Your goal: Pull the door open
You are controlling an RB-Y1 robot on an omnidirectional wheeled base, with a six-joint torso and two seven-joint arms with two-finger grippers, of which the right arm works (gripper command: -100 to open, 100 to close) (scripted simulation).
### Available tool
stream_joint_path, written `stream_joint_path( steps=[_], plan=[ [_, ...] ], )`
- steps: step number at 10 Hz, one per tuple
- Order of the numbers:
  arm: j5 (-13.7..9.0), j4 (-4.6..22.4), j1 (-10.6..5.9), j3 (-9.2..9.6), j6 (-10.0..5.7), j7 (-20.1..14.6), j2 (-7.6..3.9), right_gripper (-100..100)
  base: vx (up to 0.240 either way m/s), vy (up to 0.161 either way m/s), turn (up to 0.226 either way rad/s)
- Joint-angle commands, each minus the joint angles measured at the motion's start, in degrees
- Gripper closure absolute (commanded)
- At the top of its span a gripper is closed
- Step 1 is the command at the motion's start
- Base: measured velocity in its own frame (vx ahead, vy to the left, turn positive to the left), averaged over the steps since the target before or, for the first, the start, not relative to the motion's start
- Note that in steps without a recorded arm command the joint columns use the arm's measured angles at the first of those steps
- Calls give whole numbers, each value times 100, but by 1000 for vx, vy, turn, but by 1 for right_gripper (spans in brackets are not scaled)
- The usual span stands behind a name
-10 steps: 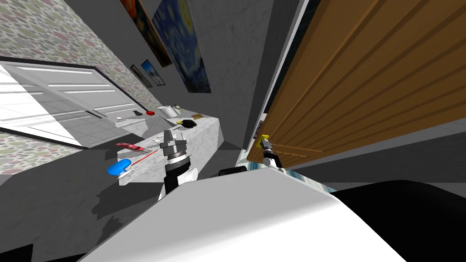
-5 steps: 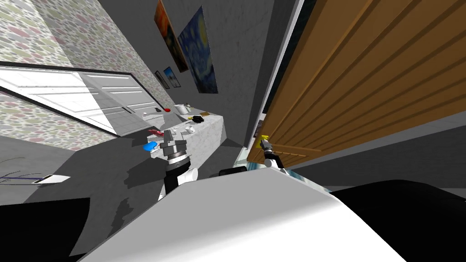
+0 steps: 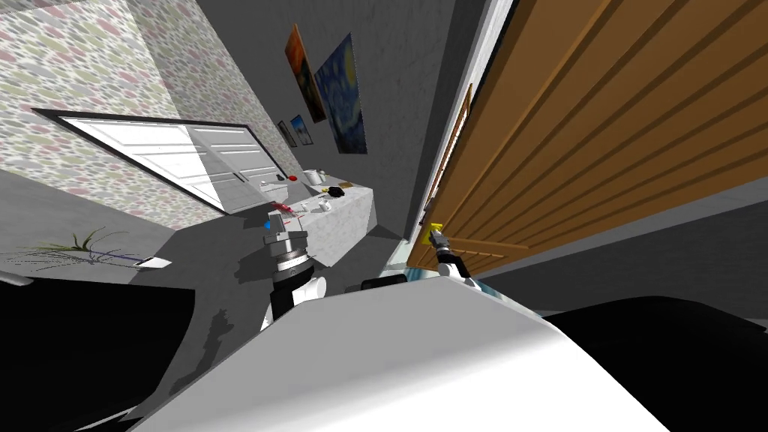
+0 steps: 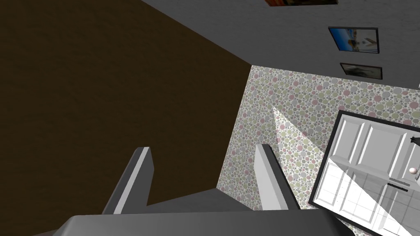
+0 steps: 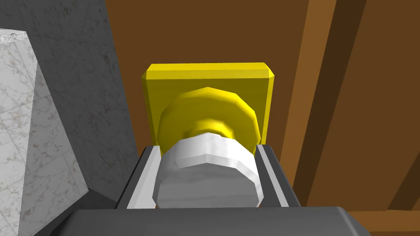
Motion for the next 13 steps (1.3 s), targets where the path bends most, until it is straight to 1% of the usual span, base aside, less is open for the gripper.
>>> stream_joint_path(
  steps=[1,10,11,12,13],
  plan=[
    [5,-25,37,70,-52,-71,-88,100,-150,-39,148],
    [30,-155,235,445,-329,-449,-559,100,-215,-35,133],
    [30,-134,235,427,-300,-418,-525,100,-93,-5,30],
    [51,-138,269,499,-339,-492,-595,100,-131,-40,117],
    [62,-144,282,529,-367,-531,-637,100,-212,-37,136]
  ],
)
